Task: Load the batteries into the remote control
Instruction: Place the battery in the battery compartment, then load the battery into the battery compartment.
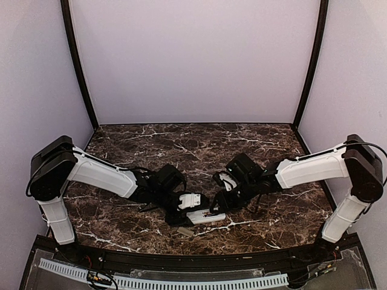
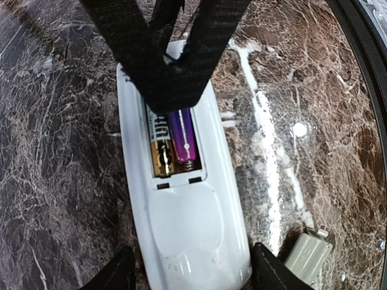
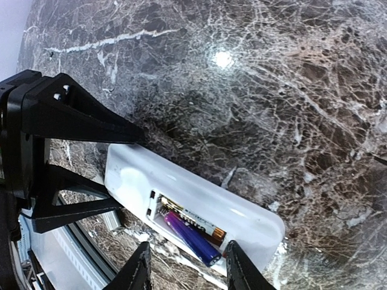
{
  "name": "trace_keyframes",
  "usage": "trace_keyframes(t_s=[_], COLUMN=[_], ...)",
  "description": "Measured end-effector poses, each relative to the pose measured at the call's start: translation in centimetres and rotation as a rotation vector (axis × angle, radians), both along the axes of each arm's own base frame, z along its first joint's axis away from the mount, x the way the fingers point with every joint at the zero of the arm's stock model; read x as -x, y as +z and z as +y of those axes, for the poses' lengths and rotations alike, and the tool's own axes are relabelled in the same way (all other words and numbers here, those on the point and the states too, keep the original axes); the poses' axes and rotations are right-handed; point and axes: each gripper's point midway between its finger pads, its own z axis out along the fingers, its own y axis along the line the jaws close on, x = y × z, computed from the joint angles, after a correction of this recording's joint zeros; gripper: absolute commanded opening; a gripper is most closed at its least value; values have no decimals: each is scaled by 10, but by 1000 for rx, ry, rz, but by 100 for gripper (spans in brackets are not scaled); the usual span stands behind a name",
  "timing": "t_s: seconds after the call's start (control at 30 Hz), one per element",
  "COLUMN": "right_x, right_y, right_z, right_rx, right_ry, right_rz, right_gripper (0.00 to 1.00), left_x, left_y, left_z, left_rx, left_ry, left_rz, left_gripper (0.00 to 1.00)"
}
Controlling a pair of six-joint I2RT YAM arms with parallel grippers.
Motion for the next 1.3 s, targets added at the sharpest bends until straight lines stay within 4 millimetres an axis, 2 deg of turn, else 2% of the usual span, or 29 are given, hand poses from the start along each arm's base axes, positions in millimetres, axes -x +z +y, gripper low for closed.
trace_keyframes(t_s=[0.3,0.67,0.97,1.3], right_x=[-2,6,3,1], right_y=[1,-2,-4,-5], right_z=[-13,-13,-9,-12], right_rx=[83,104,104,132], right_ry=[-24,-28,-29,-37], right_rz=[-13,9,8,8], right_gripper=[20,11,7,15], left_x=[1,2,1,1], left_y=[0,-1,-1,-1], left_z=[1,1,1,1], left_rx=[-7,-8,-9,-8], left_ry=[0,-1,3,3], left_rz=[7,12,12,12], left_gripper=[61,56,50,46])
